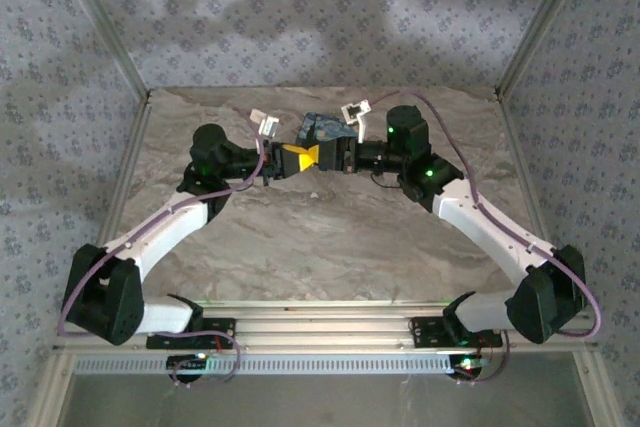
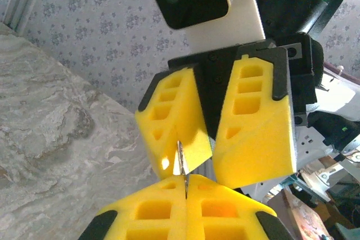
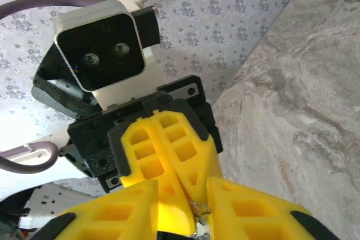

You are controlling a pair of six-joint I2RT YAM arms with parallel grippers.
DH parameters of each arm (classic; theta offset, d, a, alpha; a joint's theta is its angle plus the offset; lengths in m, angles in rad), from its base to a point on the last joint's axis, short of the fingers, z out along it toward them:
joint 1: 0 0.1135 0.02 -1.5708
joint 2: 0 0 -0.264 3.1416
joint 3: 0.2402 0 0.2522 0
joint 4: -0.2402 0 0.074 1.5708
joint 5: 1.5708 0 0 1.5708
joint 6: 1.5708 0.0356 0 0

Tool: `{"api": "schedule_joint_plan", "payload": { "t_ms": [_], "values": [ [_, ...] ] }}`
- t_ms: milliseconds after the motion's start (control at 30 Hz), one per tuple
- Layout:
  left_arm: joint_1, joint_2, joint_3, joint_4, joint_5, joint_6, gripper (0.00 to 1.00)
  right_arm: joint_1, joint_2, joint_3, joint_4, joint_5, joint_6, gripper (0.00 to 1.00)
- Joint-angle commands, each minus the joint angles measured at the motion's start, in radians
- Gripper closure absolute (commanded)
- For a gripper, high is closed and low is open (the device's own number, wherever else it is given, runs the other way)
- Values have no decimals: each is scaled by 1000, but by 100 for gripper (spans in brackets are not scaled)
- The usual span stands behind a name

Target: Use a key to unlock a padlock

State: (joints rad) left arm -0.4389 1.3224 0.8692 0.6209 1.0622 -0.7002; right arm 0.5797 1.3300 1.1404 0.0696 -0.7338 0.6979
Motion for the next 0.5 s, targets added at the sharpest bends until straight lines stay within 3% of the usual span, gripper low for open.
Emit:
{"api": "schedule_joint_plan", "payload": {
  "t_ms": [0, 100, 300, 467],
  "values": [
    [-11, -33, 35, 8, 25, 22, 100, 4, 4, -10, 27, -16, 8, 86],
    [-17, -34, 36, 7, 25, 24, 100, 5, -1, -17, 38, -13, 11, 100],
    [-23, -46, 16, -4, 22, 38, 100, 6, -17, -40, 41, 3, 12, 100],
    [-24, -54, 19, -113, 5, 125, 100, 8, -14, -41, 33, -3, -14, 100]
  ]
}}
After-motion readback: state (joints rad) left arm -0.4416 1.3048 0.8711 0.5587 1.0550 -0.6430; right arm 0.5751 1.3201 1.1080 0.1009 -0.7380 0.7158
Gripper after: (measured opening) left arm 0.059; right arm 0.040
